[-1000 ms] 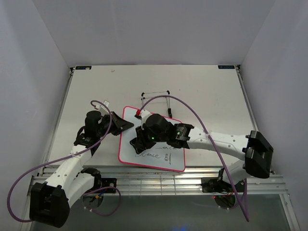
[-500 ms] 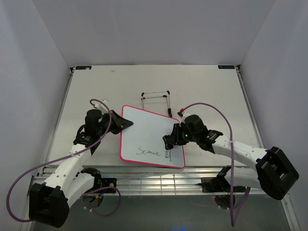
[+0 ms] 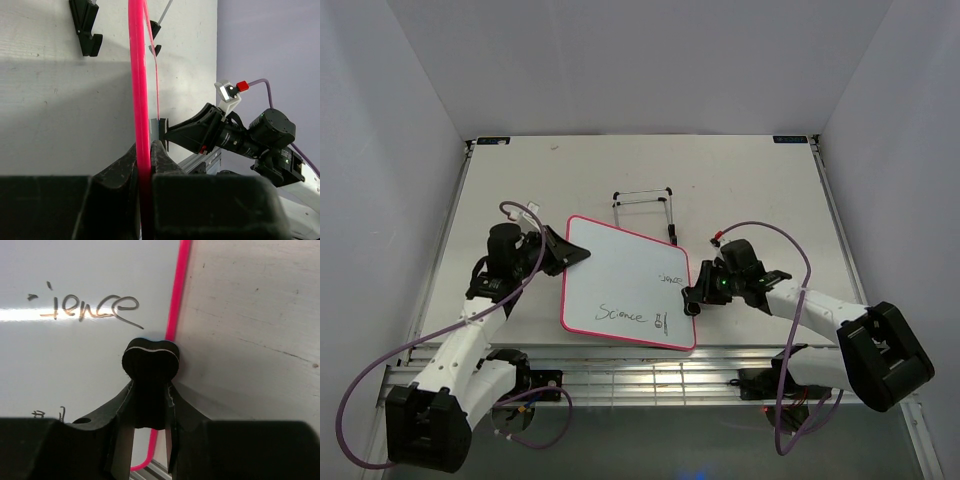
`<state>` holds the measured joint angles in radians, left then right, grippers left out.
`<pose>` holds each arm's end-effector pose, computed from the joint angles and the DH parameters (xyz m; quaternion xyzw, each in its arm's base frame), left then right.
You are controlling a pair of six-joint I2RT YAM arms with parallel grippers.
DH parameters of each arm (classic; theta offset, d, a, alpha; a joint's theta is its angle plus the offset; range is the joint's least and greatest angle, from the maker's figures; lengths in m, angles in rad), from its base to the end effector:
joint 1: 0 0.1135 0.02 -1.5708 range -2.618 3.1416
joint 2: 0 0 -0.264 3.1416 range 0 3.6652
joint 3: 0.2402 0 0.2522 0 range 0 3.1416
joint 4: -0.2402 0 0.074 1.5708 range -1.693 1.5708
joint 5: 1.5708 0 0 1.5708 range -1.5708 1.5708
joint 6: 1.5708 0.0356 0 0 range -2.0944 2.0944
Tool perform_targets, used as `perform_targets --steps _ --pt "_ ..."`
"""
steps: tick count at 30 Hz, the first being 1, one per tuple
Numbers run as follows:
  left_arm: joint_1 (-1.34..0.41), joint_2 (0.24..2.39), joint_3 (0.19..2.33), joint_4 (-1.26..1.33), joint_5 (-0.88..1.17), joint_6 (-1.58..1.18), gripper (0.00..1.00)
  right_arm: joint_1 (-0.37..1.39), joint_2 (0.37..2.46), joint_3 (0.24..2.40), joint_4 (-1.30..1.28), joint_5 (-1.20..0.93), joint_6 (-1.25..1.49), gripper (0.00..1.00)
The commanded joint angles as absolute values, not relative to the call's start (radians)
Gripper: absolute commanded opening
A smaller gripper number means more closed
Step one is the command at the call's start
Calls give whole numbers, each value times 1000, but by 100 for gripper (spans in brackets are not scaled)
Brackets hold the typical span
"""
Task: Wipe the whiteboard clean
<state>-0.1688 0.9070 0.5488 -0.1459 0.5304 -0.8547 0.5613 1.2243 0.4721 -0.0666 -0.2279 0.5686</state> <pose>0.1936 -0.0513 0.2412 -0.1539 0.8274 -0.4371 0.3173 0.1857 0.1263 0.1589 -0.0384 0.9243 0.2846 0.2515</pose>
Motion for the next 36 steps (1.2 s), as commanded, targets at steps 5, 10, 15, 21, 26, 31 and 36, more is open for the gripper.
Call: perform_targets --steps 5,10,15,21,26,31,36 --pt "-135 903 592 -54 615 -758 0 578 1278 433 -201 -275 475 8" --pt "-135 916 572 -26 635 -770 0 704 1239 557 -129 -282 545 8" --pt "-135 928 571 -23 660 -769 0 775 1311 774 -124 -325 529 8" --pt "-135 925 561 -29 657 -769 0 804 1463 916 -169 -243 468 8" --pt "-135 908 577 -64 614 -761 0 729 1558 824 -201 -190 449 8" --pt "-135 904 572 -71 600 -761 0 631 1612 703 -218 -173 446 8" --pt "-133 894 574 -86 592 -747 0 554 1646 666 -276 -126 404 8"
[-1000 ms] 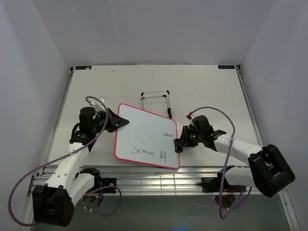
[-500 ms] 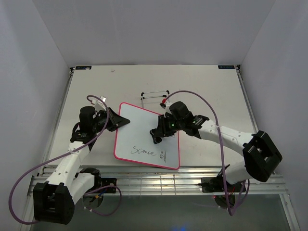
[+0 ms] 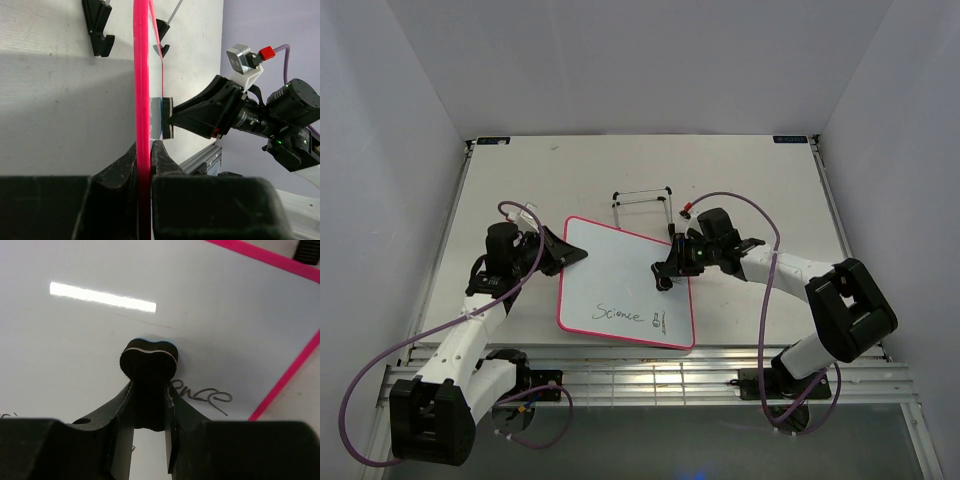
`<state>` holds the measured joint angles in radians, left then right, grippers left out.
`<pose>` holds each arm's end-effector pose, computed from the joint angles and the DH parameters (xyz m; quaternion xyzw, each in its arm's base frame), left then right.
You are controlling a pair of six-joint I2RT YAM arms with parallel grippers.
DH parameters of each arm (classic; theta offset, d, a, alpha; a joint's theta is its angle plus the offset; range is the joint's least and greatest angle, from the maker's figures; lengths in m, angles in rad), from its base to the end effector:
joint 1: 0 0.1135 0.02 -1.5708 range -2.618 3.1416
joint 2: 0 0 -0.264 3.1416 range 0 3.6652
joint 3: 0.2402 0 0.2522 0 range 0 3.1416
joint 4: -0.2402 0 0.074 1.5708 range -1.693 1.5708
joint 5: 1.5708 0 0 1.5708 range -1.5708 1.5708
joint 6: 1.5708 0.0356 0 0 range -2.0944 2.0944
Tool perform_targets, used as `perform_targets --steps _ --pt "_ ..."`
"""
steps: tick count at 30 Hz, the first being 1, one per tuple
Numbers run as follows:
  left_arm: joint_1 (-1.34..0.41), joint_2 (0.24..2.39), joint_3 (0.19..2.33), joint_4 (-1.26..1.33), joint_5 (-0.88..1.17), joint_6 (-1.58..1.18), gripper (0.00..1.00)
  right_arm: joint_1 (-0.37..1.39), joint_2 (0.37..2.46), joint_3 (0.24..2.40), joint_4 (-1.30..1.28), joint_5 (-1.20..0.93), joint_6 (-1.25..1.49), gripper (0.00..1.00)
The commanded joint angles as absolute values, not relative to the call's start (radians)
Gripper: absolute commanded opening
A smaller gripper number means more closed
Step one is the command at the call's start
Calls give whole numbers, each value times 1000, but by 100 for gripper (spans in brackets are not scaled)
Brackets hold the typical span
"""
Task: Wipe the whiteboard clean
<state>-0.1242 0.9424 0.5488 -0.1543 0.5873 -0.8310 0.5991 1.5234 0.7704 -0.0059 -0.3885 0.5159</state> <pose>0.1985 -0.0447 0.2345 -0.1560 0.8322 -0.4395 0.3000 0.2442 0.1830 0.1799 -0.1136 0.8975 0.3555 0.2350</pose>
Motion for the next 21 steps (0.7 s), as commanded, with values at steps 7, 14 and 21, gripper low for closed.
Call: perform_targets --steps 7,14,21 --pt "-135 891 586 -107 610 -727 0 482 1661 680 -377 -20 358 8" --pt "-133 882 604 -138 621 -706 0 463 1643 657 -422 -3 353 8" --pt "-135 881 618 -143 644 -704 0 471 1618 663 -440 22 357 8"
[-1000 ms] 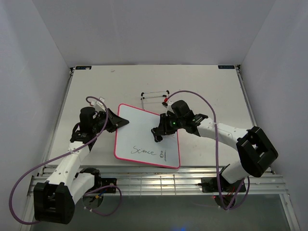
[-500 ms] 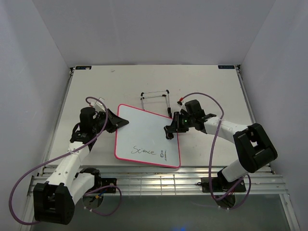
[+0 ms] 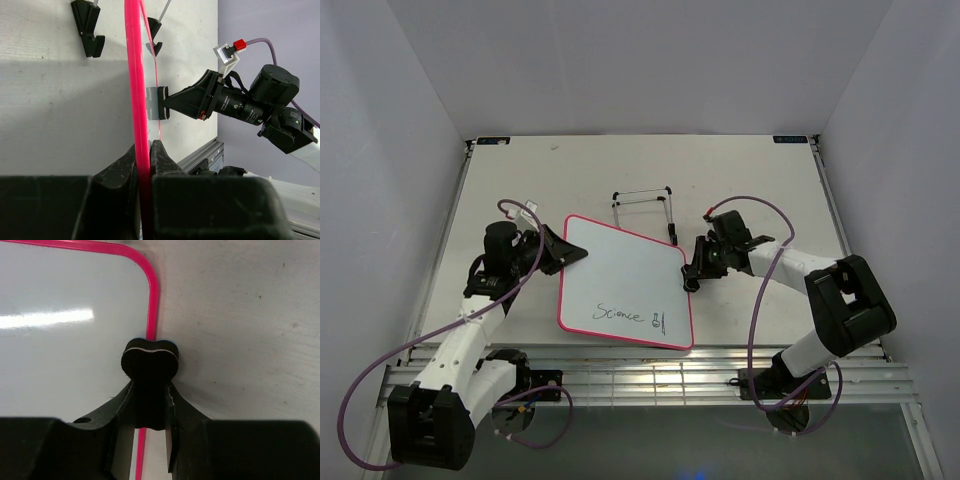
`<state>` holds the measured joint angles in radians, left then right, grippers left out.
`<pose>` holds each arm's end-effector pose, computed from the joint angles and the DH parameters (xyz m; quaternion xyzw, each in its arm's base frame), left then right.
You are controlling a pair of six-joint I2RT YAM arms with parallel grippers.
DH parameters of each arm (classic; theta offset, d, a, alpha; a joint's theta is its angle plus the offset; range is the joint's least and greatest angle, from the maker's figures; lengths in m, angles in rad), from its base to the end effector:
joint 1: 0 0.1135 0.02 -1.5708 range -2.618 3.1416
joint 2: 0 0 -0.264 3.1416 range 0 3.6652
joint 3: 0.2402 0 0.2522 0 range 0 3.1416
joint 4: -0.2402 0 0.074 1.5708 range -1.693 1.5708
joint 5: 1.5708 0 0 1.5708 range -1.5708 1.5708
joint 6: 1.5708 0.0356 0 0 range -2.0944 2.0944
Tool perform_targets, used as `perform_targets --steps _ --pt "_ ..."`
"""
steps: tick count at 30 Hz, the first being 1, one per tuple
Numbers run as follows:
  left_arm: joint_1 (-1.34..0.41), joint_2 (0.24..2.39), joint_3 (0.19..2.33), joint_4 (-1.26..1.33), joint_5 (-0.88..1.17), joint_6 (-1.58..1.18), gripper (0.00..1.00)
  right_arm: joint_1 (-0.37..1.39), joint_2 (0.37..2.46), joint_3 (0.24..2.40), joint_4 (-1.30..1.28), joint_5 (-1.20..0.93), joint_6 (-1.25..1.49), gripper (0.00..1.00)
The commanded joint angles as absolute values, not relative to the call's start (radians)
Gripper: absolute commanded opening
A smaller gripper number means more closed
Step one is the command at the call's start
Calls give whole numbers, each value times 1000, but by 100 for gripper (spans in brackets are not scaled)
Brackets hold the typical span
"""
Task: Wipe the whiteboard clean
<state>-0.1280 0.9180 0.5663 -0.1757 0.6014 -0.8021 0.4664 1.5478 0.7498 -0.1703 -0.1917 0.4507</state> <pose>0.1954 -0.0455 0.2431 -0.1345 0.8303 -0.4430 0.3103 0.2557 0.1363 0.1542 -0.0359 0.9503 0.2127 0.2244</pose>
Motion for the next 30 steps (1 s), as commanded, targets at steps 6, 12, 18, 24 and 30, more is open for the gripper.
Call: perform_targets --steps 6,12,18,24,30 --pt "-135 897 594 -101 679 -739 0 628 1490 663 -241 -351 360 8" --pt "-143 891 568 -80 684 -756 0 813 1456 736 32 -498 429 8" --pt "-144 882 545 -69 687 -762 0 836 1477 753 186 -548 445 8" --pt "-144 879 537 -71 689 -755 0 769 1419 701 86 -416 388 8" --pt "-143 873 528 -71 693 -750 0 576 1407 638 -170 -169 357 8"
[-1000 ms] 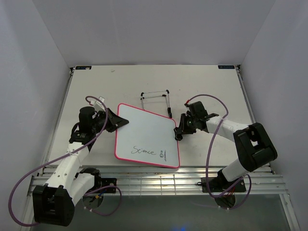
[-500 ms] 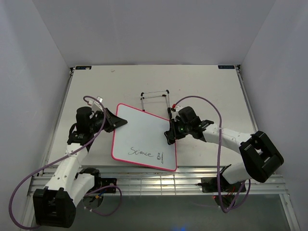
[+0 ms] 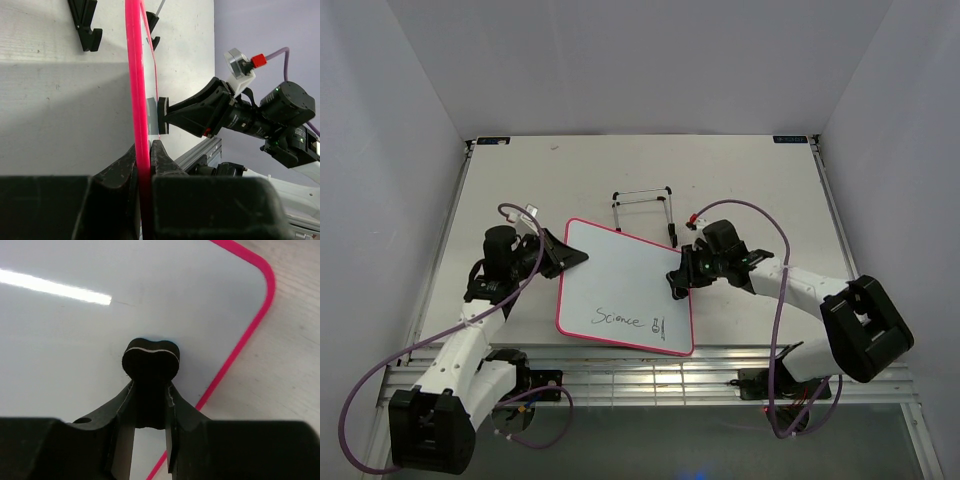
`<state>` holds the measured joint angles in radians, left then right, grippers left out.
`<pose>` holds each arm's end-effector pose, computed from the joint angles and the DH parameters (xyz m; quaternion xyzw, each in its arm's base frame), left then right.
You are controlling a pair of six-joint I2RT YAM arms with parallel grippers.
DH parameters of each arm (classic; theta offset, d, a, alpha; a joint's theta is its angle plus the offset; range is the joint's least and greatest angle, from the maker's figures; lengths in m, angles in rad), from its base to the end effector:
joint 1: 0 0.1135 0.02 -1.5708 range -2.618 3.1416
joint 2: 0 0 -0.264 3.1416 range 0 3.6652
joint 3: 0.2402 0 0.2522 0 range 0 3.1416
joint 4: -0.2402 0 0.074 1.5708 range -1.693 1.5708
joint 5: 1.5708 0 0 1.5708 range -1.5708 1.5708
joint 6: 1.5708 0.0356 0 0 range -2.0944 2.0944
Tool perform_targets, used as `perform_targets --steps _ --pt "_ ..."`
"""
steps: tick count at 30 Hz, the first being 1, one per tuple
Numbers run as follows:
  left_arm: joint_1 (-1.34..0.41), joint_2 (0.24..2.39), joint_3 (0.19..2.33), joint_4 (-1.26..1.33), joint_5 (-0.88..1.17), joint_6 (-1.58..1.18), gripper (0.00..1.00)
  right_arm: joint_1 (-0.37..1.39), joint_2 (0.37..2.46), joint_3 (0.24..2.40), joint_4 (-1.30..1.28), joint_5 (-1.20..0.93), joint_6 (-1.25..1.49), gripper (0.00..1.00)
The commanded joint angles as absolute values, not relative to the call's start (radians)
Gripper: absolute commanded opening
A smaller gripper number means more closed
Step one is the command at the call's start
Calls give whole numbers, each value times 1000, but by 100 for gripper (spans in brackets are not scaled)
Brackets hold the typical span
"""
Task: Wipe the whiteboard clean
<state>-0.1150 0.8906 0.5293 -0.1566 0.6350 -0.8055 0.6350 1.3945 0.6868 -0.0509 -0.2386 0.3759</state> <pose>0.1898 -0.0432 0.2375 -0.1304 0.8260 -0.4539 0.3078 0.2185 0.1715 0.1851 -0.1645 0.8984 0.2856 0.2902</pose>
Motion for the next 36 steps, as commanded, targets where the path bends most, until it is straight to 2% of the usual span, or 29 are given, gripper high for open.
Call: perform_targets --steps 1,8,11,13,16,20,24,30,36 --pt "-143 871 526 -71 695 -750 0 565 1408 640 -201 -140 353 8" --pt "-144 867 531 -80 695 -749 0 551 1508 715 -210 -147 314 8" --pt "-143 865 538 -92 701 -735 0 552 1490 738 -129 -314 331 8" --pt "-143 873 541 -106 709 -724 0 560 1470 742 16 -515 356 8" --pt "-143 874 537 -107 709 -715 0 612 1436 785 175 -638 420 8" --pt "-144 873 531 -109 692 -724 0 785 1425 885 187 -562 414 8" --pt "-144 853 525 -107 651 -761 0 883 1431 910 170 -419 419 8" --pt "-144 841 526 -107 624 -782 0 888 1421 789 42 -39 446 8" --pt "-143 845 531 -107 630 -781 0 795 1397 589 54 -41 469 8"
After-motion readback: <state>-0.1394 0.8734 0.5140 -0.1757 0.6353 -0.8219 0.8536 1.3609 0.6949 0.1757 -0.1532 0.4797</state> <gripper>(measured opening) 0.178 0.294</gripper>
